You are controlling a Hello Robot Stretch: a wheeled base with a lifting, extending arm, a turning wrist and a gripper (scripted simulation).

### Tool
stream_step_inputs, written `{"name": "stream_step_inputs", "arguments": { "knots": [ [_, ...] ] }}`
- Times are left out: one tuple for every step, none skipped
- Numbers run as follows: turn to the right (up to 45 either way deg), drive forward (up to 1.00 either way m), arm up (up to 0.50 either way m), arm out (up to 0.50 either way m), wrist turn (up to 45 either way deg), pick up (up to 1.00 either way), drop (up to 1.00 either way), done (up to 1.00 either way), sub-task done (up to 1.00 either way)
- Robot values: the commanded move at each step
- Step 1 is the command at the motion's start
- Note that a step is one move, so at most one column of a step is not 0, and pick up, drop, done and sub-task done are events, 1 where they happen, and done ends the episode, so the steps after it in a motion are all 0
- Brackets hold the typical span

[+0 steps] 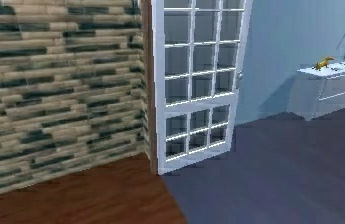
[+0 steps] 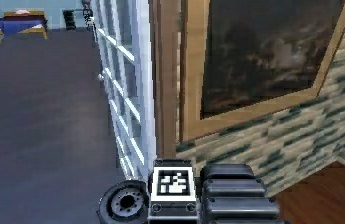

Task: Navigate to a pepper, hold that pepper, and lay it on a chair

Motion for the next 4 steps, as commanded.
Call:
{"name": "stream_step_inputs", "arguments": {
  "knots": [
    [0.0,0.60,0.00,0.00,0.0,0.00,0.00,0.00,0.00],
    [45.0,0.00,0.00,0.00,0.0,0.00,0.00,0.00,0.00],
    [27.0,0.00,0.00,0.00,0.0,0.00,0.00,0.00,0.00],
    [0.0,1.00,0.00,0.00,0.0,0.00,0.00,0.00,0.00]
  ]
}}
